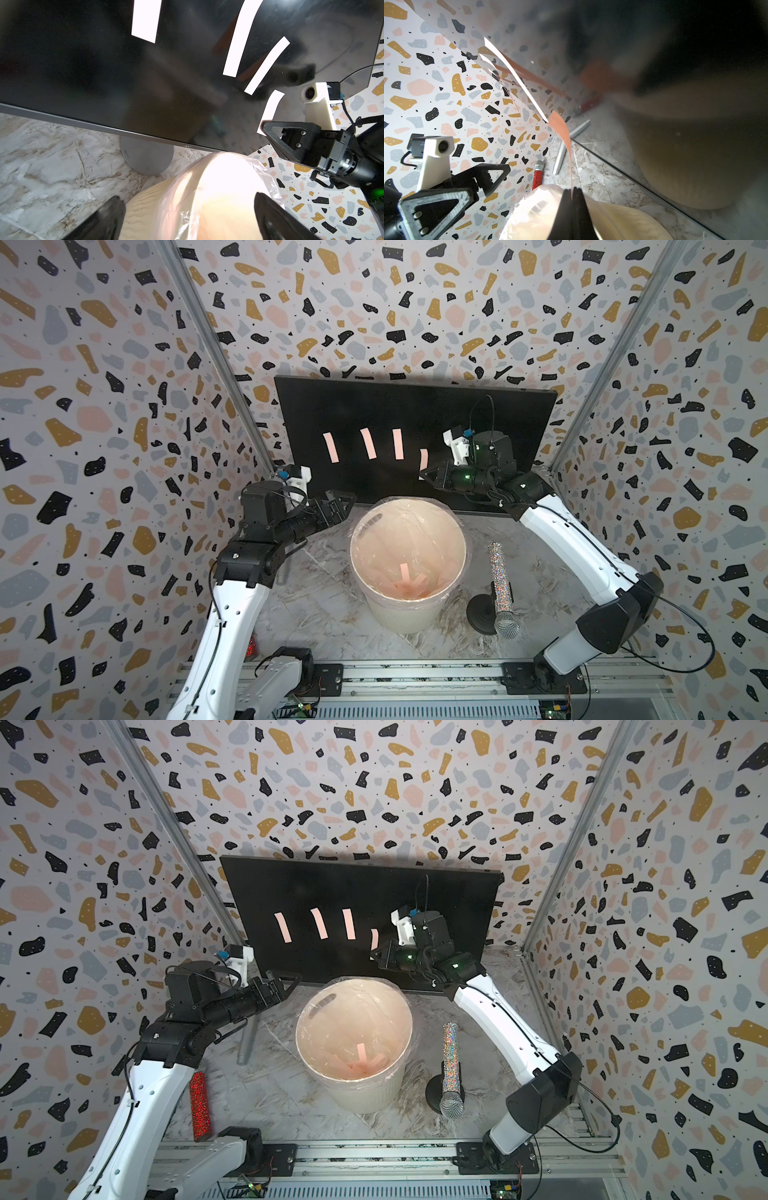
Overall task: Remove the sticky note from the monitor
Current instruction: Place the sticky note in the trash bin.
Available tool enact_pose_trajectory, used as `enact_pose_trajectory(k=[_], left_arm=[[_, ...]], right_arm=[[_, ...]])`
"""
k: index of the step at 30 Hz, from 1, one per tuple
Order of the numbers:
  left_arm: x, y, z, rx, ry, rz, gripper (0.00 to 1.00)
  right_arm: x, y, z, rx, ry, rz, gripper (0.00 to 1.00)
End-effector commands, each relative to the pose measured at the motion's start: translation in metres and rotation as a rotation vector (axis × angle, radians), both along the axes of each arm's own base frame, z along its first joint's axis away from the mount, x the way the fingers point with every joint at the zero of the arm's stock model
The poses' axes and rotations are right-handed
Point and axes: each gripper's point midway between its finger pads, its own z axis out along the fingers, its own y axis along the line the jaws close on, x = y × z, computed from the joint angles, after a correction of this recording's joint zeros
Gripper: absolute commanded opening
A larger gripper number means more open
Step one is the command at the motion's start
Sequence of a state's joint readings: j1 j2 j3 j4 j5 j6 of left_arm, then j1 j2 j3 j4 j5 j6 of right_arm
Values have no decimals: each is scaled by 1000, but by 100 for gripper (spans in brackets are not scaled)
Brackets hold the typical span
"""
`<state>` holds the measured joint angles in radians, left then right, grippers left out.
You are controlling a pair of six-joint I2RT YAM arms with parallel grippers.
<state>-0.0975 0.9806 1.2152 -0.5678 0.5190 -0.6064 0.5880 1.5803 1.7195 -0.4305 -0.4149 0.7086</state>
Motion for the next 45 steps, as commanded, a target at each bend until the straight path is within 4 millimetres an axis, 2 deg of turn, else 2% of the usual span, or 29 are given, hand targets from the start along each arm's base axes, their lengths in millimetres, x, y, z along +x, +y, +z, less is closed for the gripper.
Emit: enact_pose_trajectory(k=[1, 9, 18, 24, 32, 45], left_arm=[[-2, -3, 9, -9, -41, -18, 99], [1, -5, 12, -33, -40, -21, 100], [3, -6, 13, -42, -39, -24, 99], [4, -7, 13, -52, -29, -22, 100], [6, -8, 11, -68, -19, -22, 100], [5, -8, 8, -72, -16, -23, 100]], right_arm=[[-21, -8, 34, 70, -50, 29, 0], [-48, -9, 28, 99, -5, 69, 0], [-84, -6, 17, 21, 1, 146, 0], [-110, -1, -8, -75, 10, 186, 0], [-129, -2, -27, -188, -8, 207, 0], [-152, 10, -59, -366, -39, 252, 0]])
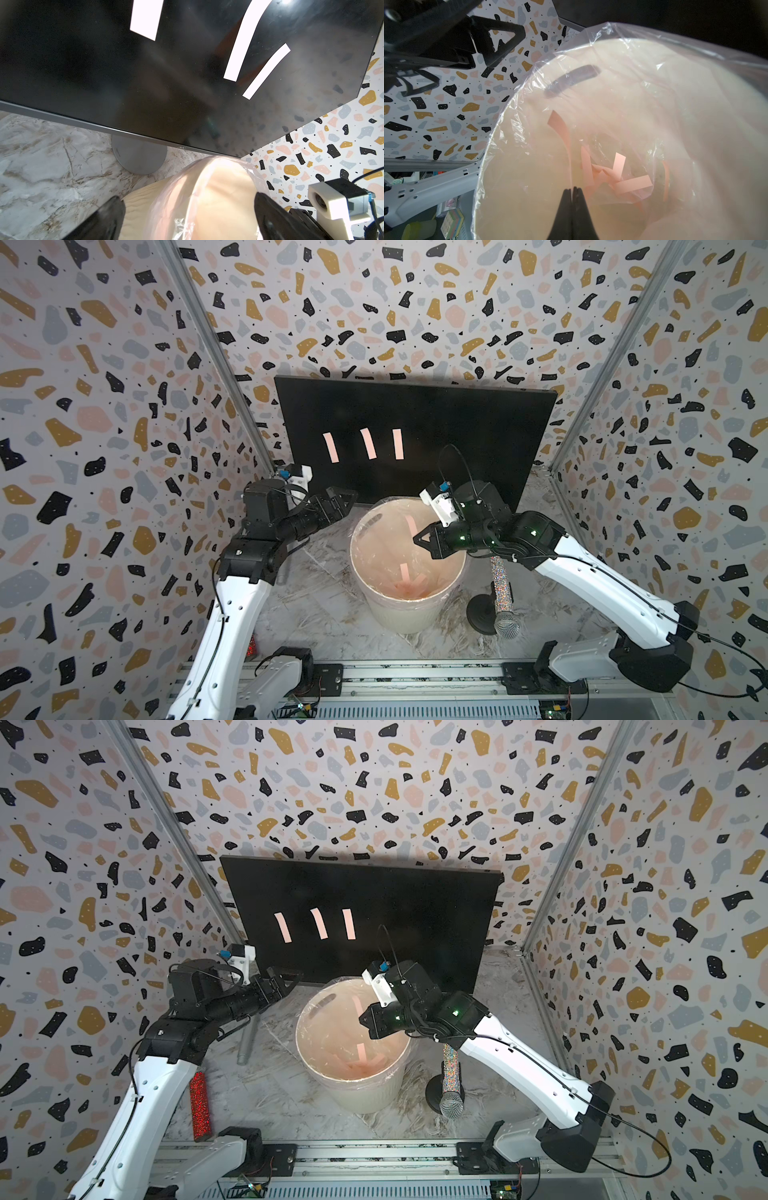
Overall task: Remove the sticky note from the monitor
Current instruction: Place the sticky note in the trash bin.
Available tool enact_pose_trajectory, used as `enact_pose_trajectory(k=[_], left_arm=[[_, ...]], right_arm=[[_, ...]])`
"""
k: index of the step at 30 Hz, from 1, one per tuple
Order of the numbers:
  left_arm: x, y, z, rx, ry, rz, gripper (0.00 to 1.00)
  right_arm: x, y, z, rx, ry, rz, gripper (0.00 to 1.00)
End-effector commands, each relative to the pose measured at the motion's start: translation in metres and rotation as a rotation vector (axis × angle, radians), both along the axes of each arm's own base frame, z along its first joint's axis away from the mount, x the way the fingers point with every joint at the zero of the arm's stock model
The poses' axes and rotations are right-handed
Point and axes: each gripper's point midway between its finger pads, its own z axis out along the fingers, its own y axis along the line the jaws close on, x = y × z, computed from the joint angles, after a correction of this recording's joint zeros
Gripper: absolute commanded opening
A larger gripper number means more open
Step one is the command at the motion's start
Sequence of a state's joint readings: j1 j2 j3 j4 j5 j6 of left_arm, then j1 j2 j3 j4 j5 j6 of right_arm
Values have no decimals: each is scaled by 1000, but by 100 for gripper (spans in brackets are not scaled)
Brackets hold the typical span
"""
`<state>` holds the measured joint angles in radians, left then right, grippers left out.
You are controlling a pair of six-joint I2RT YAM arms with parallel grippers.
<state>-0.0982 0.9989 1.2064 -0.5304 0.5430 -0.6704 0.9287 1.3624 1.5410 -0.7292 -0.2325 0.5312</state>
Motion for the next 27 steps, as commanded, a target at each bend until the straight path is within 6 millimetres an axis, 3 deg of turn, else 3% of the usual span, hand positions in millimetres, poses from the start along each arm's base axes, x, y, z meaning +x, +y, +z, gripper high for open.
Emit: enact_pose_trajectory(k=[1, 11, 17, 21, 27], left_arm=[[-1, -4, 9, -16, -45, -22, 100], [-2, -4, 8, -11, -46, -22, 100], [-2, -3, 6, -8, -45, -22, 99], [-3, -3, 6, -7, -45, -21, 100], [-3, -3, 4, -5, -43, -20, 100]], right_arm=[[-1, -4, -7, -64, -35, -7, 0], [-8, 3, -24, -169, -68, 17, 3], [-8, 3, -28, -195, -81, 14, 14], [-8, 3, -28, -216, -91, 13, 26], [-6, 1, -20, -218, -125, 3, 34]])
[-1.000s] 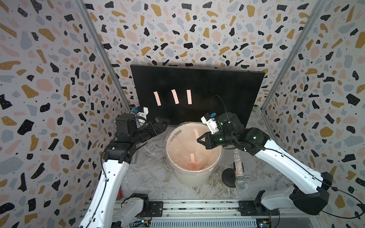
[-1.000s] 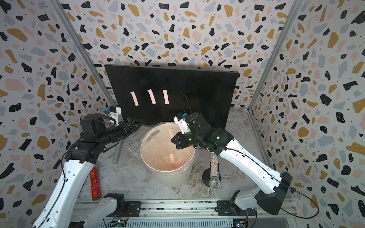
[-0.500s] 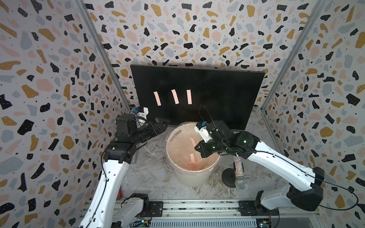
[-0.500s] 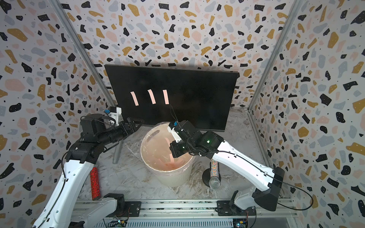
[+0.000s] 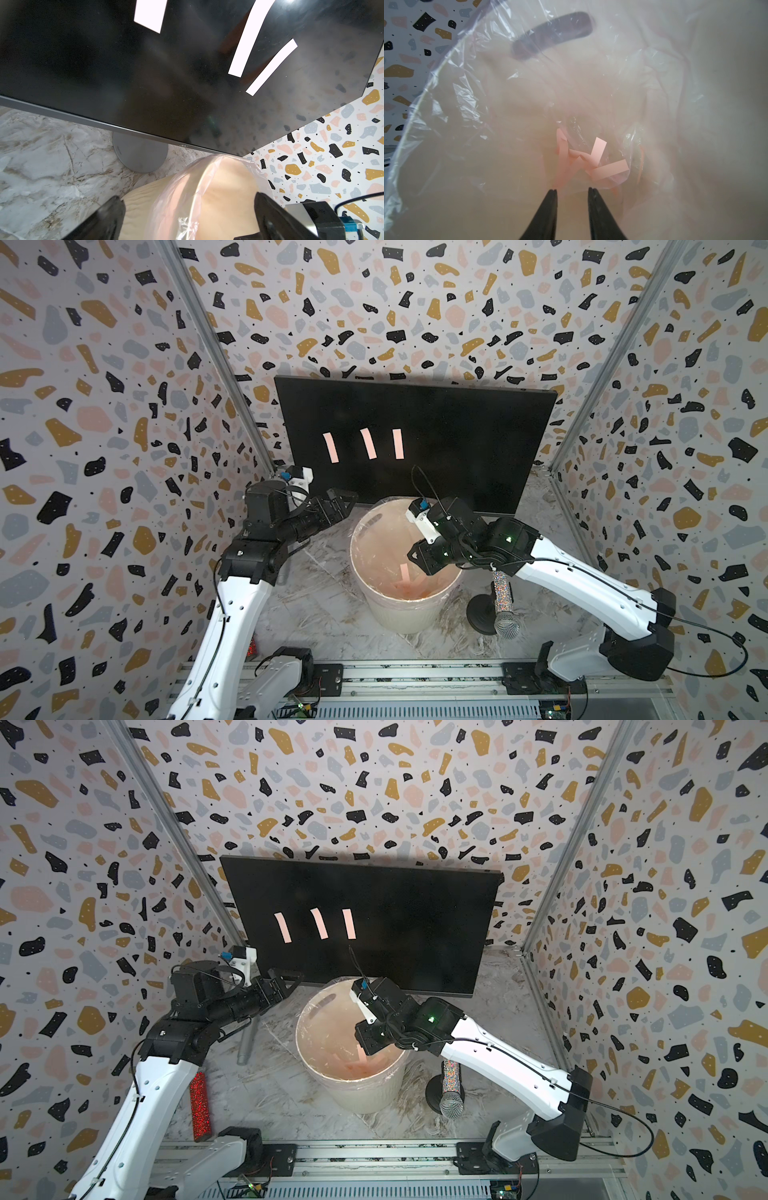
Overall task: Remove the sticky note from the monitor
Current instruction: Place the sticky note in the trash bin.
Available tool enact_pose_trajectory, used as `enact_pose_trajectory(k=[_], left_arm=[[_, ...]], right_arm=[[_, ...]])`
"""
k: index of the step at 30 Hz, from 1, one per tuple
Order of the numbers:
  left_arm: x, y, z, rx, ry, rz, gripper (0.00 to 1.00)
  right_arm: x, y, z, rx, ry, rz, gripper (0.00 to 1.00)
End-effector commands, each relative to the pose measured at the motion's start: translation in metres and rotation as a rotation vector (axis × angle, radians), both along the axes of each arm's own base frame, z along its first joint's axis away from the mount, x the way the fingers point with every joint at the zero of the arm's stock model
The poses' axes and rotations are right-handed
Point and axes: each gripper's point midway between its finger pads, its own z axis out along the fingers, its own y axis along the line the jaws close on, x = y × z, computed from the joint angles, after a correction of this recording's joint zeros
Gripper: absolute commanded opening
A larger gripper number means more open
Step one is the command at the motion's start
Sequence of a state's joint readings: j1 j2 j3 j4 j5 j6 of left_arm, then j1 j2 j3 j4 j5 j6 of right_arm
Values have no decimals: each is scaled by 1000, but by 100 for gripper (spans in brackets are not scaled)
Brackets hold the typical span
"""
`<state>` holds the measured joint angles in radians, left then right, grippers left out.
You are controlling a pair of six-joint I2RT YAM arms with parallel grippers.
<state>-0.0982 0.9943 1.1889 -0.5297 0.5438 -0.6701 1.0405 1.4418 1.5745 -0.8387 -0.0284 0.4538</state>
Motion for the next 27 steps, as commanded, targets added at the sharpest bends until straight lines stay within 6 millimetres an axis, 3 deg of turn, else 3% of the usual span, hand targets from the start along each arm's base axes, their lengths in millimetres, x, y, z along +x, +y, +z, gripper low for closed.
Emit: enact_pose_trajectory(k=[1, 9, 27], left_arm=[[-1, -3, 10, -6, -55, -19, 99], [-3, -2, 9, -3, -56, -16, 100], [-3, 4, 1, 12, -49, 10, 100]], right_arm=[[1, -5, 19, 12, -47, -5, 34], [5, -6, 39, 39, -102, -3, 36], [29, 6, 120, 148, -287, 28, 60]])
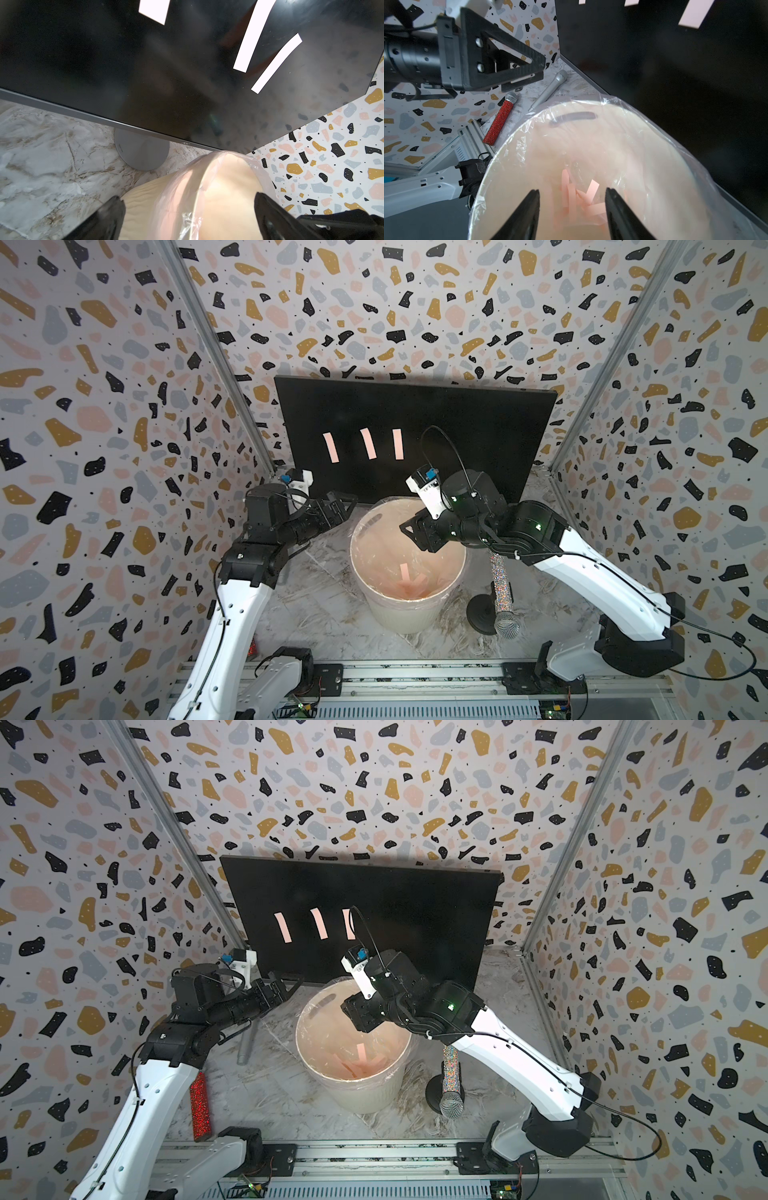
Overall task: Remove the sticky note from the monitor
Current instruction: Place the sticky note in the trash bin, then tear off the sticky note from the monitor.
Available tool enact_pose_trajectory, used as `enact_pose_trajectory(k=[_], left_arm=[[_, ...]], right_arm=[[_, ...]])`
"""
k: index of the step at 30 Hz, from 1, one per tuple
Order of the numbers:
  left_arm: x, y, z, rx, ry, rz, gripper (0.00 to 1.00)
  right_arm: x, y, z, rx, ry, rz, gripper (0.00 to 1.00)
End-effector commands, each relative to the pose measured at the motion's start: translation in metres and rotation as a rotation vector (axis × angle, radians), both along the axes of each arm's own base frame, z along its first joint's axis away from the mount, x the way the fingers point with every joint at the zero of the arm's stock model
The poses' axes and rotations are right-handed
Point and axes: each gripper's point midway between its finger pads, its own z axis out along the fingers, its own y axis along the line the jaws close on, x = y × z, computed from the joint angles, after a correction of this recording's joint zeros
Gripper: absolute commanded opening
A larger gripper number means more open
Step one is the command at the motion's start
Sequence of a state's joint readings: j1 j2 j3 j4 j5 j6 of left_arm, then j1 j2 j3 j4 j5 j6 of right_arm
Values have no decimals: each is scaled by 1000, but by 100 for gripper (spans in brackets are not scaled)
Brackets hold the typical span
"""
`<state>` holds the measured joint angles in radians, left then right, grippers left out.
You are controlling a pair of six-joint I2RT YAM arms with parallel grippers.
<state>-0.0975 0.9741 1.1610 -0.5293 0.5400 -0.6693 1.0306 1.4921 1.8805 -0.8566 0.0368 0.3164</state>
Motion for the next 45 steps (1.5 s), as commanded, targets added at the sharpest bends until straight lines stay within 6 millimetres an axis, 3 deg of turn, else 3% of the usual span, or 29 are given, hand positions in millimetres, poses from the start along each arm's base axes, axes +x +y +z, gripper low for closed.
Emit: enact_pose_trajectory(k=[1, 9, 16, 27, 45], left_arm=[[1, 3, 8, 10, -57, 9, 100], [1, 11, 0, 13, -40, 52, 100], [-3, 26, -9, 37, -20, 128, 99], [-3, 28, -5, 45, -42, 126, 99], [-5, 29, 3, 76, -64, 118, 99]], right_arm=[[10, -3, 20, 30, -35, -4, 61], [44, 0, 38, 106, -3, -40, 73], [78, 0, 40, 173, 74, -98, 78], [123, 0, 36, 254, 116, -179, 77], [158, 20, 36, 332, 71, -192, 65]])
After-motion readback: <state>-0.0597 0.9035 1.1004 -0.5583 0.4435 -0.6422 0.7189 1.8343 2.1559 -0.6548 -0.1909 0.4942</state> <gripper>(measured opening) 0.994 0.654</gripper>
